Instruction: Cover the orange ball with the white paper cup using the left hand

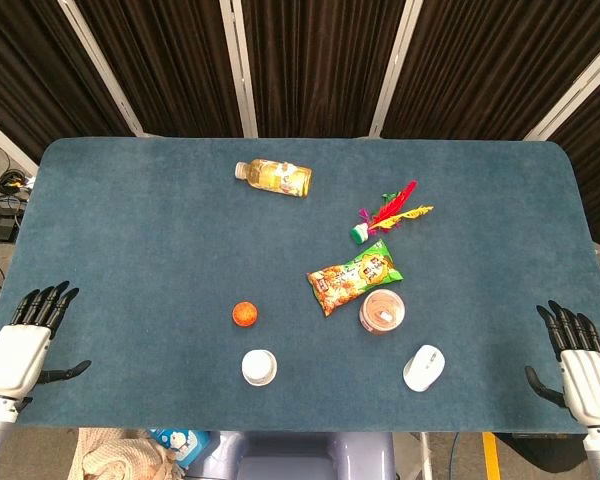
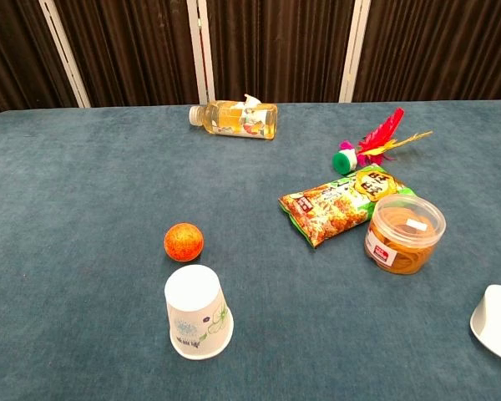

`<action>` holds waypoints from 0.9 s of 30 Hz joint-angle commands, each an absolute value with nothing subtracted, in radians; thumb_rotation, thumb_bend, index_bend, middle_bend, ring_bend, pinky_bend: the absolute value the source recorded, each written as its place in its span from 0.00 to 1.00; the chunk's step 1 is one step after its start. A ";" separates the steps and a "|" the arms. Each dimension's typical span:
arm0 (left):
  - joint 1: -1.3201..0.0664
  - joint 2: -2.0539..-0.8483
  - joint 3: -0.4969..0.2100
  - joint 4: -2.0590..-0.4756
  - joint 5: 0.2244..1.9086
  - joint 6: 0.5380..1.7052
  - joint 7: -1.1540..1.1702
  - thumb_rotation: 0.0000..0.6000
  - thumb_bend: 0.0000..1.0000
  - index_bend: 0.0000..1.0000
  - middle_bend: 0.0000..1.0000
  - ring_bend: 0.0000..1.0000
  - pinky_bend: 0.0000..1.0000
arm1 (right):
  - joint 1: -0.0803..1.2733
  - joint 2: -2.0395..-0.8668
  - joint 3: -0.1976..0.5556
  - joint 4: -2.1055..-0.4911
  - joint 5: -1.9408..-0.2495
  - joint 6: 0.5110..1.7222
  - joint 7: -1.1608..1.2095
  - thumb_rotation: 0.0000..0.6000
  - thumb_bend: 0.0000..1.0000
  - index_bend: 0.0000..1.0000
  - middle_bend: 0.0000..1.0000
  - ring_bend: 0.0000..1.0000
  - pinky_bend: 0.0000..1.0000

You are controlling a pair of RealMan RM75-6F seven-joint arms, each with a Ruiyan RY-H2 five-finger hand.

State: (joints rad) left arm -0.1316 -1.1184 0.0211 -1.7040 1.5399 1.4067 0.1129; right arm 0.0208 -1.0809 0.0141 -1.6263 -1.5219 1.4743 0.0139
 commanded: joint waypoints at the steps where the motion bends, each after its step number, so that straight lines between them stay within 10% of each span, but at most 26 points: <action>1: -0.132 -1.118 0.021 -1.704 1.540 1.407 0.114 1.00 0.09 0.00 0.00 0.00 0.00 | 0.021 -1.081 0.014 -1.626 -1.522 1.475 0.014 1.00 0.35 0.00 0.00 0.00 0.03; 27: -0.289 -1.071 0.038 -1.679 1.760 1.285 0.024 1.00 0.09 0.00 0.00 0.00 0.05 | 0.022 -1.080 0.022 -1.627 -1.505 1.468 0.022 1.00 0.35 0.00 0.00 0.00 0.03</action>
